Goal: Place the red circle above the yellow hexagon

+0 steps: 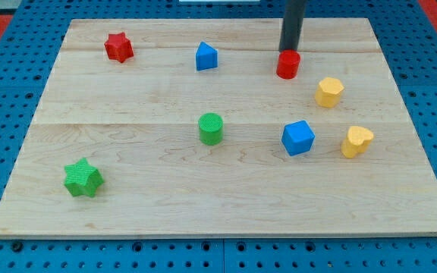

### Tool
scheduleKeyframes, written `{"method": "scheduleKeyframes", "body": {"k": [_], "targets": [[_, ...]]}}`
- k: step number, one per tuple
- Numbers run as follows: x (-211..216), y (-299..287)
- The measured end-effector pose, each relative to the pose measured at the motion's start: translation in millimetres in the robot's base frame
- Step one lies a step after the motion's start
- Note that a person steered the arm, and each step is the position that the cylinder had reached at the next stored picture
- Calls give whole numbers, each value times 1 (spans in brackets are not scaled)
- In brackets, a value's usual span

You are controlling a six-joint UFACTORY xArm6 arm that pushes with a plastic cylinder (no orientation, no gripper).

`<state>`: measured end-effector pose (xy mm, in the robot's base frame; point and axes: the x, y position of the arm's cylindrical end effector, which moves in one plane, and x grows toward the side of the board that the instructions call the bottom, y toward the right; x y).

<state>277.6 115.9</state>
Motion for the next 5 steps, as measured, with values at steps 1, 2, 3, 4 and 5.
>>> {"method": "scheduleKeyframes", "body": {"k": [1,2,3,4,5], "targets": [[-13,-69],[43,-55],[32,-16],[8,-7],[8,53]]}}
